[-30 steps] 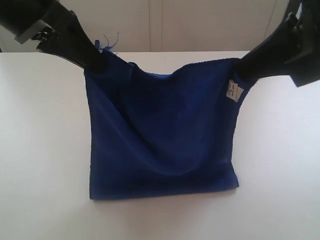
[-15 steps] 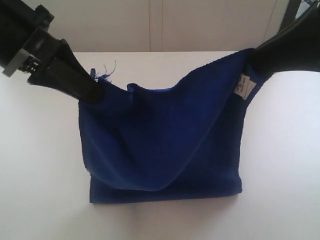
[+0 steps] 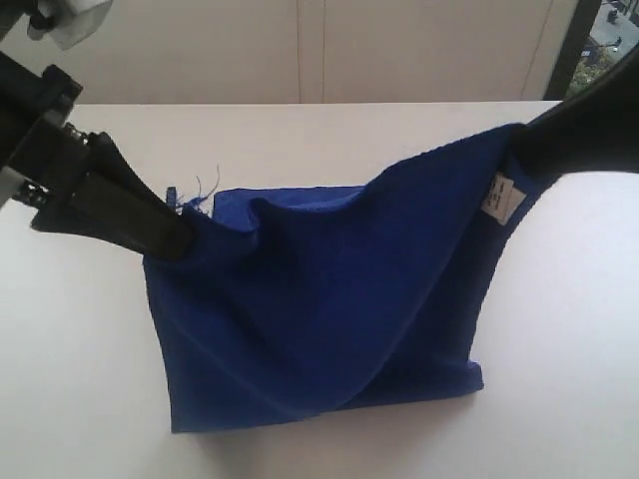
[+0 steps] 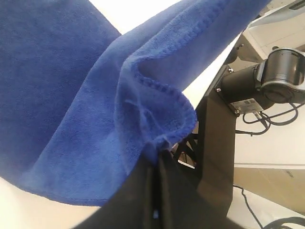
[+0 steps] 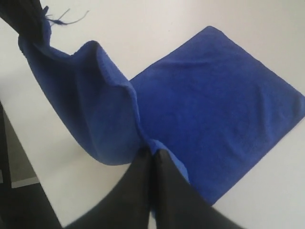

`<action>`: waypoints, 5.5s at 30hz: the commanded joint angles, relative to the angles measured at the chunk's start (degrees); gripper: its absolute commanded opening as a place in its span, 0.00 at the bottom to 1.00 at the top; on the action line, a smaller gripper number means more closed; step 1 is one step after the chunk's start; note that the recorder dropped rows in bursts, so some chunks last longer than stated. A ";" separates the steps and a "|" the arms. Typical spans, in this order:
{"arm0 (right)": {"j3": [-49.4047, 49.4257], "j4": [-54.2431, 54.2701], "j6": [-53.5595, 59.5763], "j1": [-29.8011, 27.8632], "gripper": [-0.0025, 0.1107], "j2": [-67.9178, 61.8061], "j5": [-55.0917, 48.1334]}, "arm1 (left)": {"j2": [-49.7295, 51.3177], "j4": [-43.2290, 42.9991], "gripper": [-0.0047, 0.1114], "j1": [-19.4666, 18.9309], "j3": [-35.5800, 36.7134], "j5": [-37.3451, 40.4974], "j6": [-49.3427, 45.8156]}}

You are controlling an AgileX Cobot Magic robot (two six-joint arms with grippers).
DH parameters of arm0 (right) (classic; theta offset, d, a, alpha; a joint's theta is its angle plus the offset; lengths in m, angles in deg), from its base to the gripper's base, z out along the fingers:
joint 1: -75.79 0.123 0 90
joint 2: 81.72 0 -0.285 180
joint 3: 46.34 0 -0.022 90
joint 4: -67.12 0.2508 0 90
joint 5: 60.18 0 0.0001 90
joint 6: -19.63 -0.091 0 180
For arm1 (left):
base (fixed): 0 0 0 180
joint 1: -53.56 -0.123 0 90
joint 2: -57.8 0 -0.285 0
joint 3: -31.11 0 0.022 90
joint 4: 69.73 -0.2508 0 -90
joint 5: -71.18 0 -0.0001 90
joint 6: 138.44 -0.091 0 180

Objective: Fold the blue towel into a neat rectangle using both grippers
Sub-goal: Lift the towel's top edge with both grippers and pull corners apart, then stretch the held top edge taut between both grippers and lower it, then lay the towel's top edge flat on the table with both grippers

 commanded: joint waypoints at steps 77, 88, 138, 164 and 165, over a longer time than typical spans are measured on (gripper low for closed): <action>2.94 -5.95 4.18 -0.02 0.02 -27.43 39.40 | 15.59 -5.03 0.04 0.06 5.13 -50.22 -6.16; -2.55 -5.95 4.18 -0.02 0.02 -35.71 42.56 | 23.25 -4.94 0.04 -0.41 -1.15 -53.52 -6.04; -8.56 -5.85 4.33 -0.02 0.02 -60.64 62.86 | 51.21 -6.21 0.04 -3.33 -14.29 -69.06 -4.50; -8.56 -5.85 4.33 -0.02 0.02 -60.61 65.47 | 53.89 -8.19 0.04 -1.59 -17.54 -70.62 -0.73; -8.56 -5.85 4.33 -0.02 0.02 -60.61 65.47 | 54.16 -8.19 0.04 -1.59 -17.54 -70.62 -0.62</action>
